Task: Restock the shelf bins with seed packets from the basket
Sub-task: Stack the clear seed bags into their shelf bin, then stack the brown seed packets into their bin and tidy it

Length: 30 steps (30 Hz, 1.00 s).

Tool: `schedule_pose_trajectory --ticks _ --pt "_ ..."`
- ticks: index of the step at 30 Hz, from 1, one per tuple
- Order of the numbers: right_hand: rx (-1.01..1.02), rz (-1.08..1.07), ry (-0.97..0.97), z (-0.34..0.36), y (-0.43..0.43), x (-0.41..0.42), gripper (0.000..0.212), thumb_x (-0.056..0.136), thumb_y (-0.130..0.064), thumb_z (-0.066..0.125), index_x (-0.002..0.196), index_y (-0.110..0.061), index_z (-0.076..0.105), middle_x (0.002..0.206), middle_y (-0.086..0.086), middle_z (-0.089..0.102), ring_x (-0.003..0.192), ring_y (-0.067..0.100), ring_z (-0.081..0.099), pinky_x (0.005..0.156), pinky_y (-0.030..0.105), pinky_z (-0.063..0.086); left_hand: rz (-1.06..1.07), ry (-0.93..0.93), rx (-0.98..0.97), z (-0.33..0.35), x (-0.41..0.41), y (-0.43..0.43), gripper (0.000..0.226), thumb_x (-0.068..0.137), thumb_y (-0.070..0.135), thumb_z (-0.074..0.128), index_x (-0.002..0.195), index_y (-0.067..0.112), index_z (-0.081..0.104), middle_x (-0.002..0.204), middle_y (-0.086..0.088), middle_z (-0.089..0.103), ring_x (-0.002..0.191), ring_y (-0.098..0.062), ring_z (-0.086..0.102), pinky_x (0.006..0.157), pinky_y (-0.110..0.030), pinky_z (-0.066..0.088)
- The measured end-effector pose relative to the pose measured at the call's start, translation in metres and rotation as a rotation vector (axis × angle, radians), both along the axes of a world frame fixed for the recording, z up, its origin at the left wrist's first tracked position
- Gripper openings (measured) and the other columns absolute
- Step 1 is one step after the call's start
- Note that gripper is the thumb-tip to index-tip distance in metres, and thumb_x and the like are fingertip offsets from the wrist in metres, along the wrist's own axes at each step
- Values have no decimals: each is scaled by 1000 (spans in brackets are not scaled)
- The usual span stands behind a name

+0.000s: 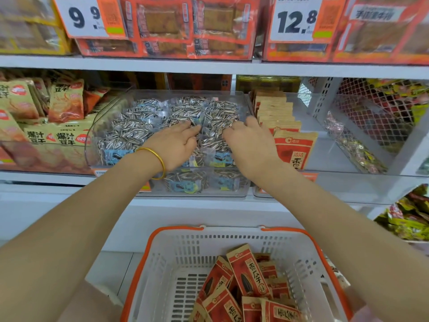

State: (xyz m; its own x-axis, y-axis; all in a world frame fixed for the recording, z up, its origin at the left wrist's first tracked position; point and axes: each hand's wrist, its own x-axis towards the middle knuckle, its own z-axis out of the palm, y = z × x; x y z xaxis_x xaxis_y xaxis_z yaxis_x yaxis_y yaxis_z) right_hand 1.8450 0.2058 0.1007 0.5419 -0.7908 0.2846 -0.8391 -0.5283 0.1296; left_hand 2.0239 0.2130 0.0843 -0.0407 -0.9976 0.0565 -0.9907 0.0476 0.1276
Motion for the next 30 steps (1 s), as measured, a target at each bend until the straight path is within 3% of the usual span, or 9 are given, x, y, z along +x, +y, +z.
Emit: schedule_pose_trajectory --ticks 2,4,9,13,16,18,23,26,30 --pt "-30 -11 52 6 2 2 34 82 1 60 115 -7 57 122 11 50 119 32 41 90 41 40 -1 7 -4 0 0 -1 48 102 30 18 150 24 15 158 -3 8 145 -15 8 117 -29 7" --pt "17 -14 46 8 1 2 34 81 5 57 113 -5 57 119 13 51 116 32 44 84 40 42 -6 8 -20 -1 0 -1 48 102 30 19 149 24 17 158 -3 9 145 -16 9 117 -29 9" --pt "49 16 -95 13 -2 -10 29 83 7 58 110 -5 56 113 12 56 108 30 52 76 35 46 -4 6 -101 -3 0 3 47 102 29 24 148 20 26 156 -6 18 143 -22 18 115 -32 16" --pt "7 80 -304 18 11 -32 35 87 7 52 114 -11 64 113 9 64 103 26 59 86 38 50 -68 34 -452 -4 -11 20 45 98 26 29 135 6 47 143 -16 41 130 -32 39 108 -40 29" --pt "185 156 -546 7 45 -54 34 89 3 52 117 -10 66 107 4 68 101 19 61 87 23 45 -226 81 -679 -23 -33 55 40 93 20 35 121 2 57 130 -16 53 118 -32 49 99 -42 38" --pt "382 140 -528 -29 57 -66 30 90 2 52 116 -8 65 104 3 66 100 16 61 82 16 40 -319 100 -593 -55 -48 78 35 89 15 40 114 2 60 123 -14 57 109 -32 54 91 -40 41" --pt "833 -73 -131 -169 40 -88 24 93 -11 51 113 -9 65 116 6 64 108 20 57 81 17 37 -463 39 29 -149 -61 93 48 82 29 27 102 9 66 114 -10 61 96 -30 60 76 -39 53" --pt "990 -217 -210 -244 28 -100 22 90 -22 57 104 -9 66 106 9 68 99 24 61 81 29 44 -398 49 219 -178 -62 80 53 82 35 23 107 10 63 114 -6 57 103 -25 55 87 -42 46" --pt "1092 -331 -278 -310 29 -103 55 86 -28 63 134 -12 41 126 10 58 116 29 55 98 44 45 -358 -5 340 -198 -67 64 32 92 23 38 115 14 58 116 -5 54 106 -24 52 88 -41 45"
